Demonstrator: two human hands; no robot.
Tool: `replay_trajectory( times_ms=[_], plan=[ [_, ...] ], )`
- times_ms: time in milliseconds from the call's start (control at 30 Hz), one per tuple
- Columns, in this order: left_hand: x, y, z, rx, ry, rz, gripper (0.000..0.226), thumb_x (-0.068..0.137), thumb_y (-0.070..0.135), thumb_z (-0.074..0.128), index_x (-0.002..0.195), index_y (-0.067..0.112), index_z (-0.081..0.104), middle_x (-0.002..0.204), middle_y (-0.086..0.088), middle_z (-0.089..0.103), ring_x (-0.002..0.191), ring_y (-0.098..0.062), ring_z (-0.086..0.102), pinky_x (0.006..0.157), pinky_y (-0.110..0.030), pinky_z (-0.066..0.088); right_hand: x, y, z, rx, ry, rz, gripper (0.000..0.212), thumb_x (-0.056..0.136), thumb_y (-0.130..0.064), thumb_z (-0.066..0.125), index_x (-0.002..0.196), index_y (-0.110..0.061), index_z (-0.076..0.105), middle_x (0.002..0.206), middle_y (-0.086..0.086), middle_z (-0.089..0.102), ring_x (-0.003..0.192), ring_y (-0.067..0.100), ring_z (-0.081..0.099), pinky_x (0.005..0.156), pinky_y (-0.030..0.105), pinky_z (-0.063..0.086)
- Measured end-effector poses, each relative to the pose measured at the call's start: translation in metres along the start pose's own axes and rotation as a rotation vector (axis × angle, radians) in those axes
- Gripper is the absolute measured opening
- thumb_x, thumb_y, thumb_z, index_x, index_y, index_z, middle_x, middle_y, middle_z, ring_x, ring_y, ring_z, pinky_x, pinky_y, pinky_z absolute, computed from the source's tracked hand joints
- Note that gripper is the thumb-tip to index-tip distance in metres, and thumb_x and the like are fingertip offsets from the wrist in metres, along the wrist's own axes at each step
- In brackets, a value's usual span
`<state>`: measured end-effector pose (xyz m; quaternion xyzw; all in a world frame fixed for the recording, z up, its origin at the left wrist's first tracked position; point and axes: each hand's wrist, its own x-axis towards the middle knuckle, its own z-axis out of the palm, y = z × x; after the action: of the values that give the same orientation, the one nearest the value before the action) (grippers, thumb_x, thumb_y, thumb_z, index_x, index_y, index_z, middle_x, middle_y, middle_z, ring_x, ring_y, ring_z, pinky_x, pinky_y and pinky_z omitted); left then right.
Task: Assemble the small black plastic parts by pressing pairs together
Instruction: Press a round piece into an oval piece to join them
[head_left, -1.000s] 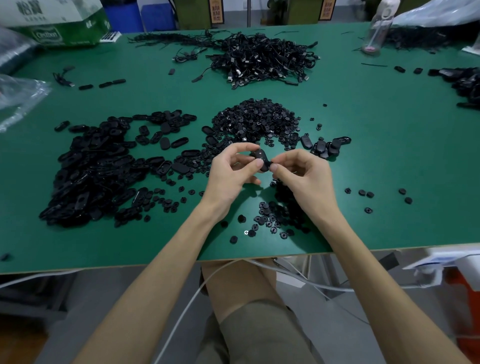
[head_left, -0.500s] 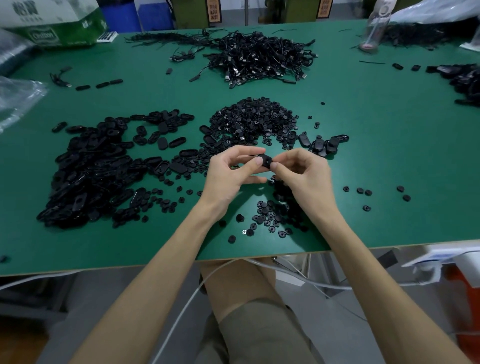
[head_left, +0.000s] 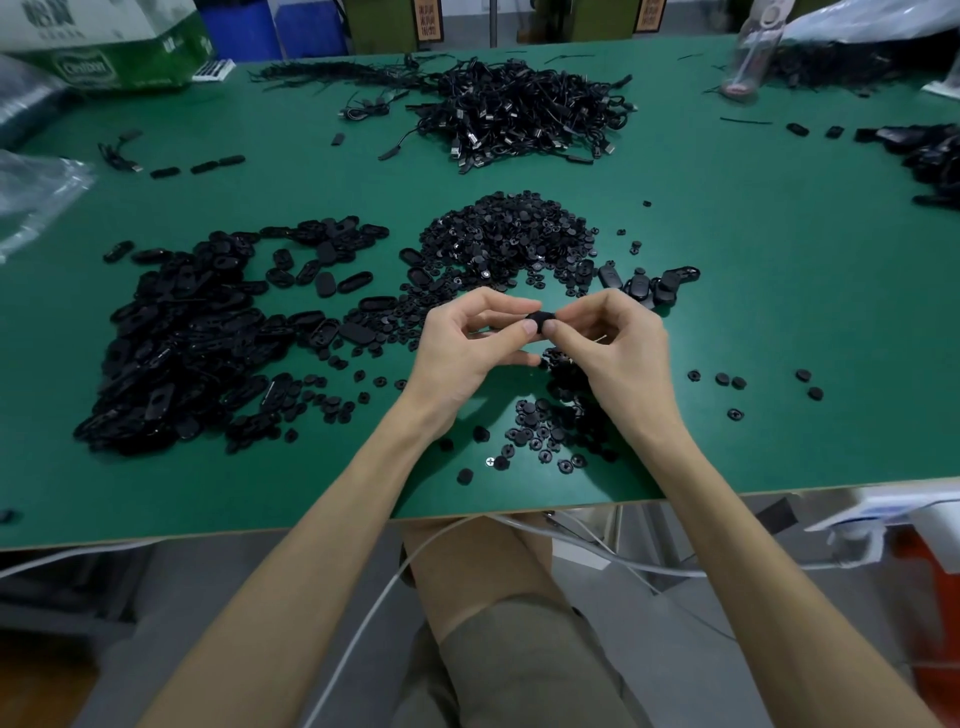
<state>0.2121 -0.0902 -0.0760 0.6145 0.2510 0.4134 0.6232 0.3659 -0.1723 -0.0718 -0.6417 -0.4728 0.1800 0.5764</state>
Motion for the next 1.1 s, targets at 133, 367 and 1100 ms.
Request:
replay_trajectory(
  times_ms=[133, 367, 1100],
  plan=[
    [-0.0002, 0.0008, -0.0006, -0.027, -0.001, 0.002, 0.014, 0.094, -0.002, 0.07, 0.109, -0.003, 0.07, 0.102, -0.02, 0.077, 0.098, -0.034, 0.077, 0.075, -0.037, 0.064, 0.0007, 0.0016, -0.0017, 0.011, 0.031, 0.03, 0.023, 0.084, -0.028, 0.085, 0.097, -0.018, 0.07, 0.086, -0.006, 0.07, 0.077, 0.012, 0.061, 0.073, 0.03, 0.053],
    [0.0002, 0.0001, 0.0013, 0.076, 0.007, -0.013, 0.017, 0.094, 0.0, 0.072, 0.109, -0.004, 0.066, 0.096, -0.016, 0.078, 0.089, -0.027, 0.078, 0.07, -0.031, 0.061, 0.0017, 0.0018, -0.0012, 0.078, -0.035, 0.022, 0.017, 0.082, -0.023, 0.087, 0.09, -0.015, 0.074, 0.081, -0.001, 0.075, 0.076, 0.022, 0.068, 0.074, 0.036, 0.057],
    [0.0001, -0.0005, 0.0027, 0.189, 0.048, -0.059, 0.014, 0.092, -0.005, 0.072, 0.105, -0.004, 0.066, 0.093, -0.016, 0.075, 0.079, -0.022, 0.075, 0.071, -0.028, 0.061, -0.0002, 0.0019, 0.001, 0.09, -0.111, -0.002, 0.008, 0.09, -0.008, 0.077, 0.095, -0.014, 0.076, 0.083, 0.0, 0.078, 0.08, 0.019, 0.075, 0.077, 0.034, 0.062]
  ],
)
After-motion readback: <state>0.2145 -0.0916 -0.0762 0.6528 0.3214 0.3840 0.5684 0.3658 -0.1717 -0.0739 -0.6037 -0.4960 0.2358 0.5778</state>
